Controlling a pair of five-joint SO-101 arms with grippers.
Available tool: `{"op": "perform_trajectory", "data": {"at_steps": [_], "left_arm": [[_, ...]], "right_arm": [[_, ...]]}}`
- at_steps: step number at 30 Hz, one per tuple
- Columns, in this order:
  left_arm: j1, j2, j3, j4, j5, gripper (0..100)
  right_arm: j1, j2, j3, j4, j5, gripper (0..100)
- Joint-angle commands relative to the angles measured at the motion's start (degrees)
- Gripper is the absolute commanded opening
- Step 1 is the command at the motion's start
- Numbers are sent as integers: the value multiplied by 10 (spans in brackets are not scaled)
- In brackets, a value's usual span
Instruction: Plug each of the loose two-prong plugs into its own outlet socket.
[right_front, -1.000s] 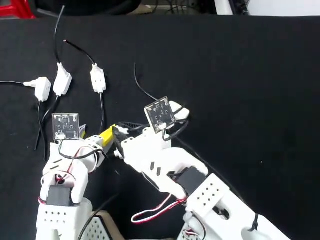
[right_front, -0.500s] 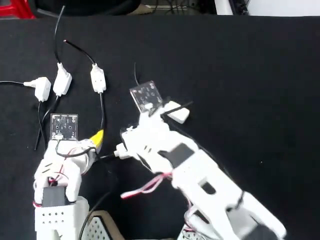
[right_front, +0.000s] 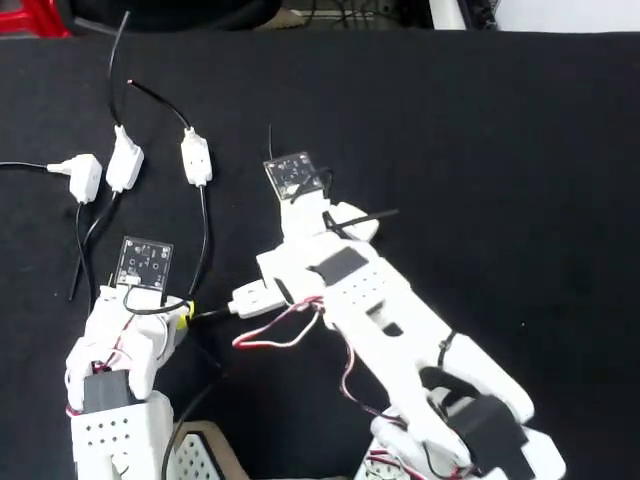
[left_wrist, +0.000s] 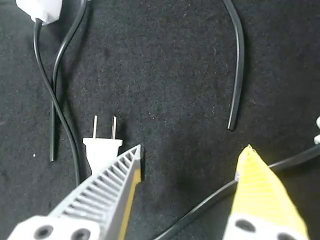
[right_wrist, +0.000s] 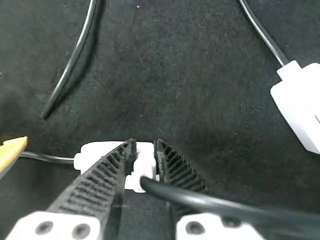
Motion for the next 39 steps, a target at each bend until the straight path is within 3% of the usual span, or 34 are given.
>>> {"op": "perform_trajectory", "data": {"at_steps": [1, 6, 19, 27, 39], "left_arm": [[-7, -4, 3, 0, -3, 296], [-7, -4, 3, 0, -3, 296], [-7, -4, 4, 0, -3, 296], [-7, -4, 4, 0, -3, 296], [-7, -4, 4, 0, -3, 296]], "right_arm": [[13, 17, -39, 0, 4, 11], [12, 32, -51, 2, -30, 11], [11, -19, -49, 36, -33, 11], [-56, -35, -18, 35, -60, 11], [-31, -32, 4, 19, -59, 11]]}}
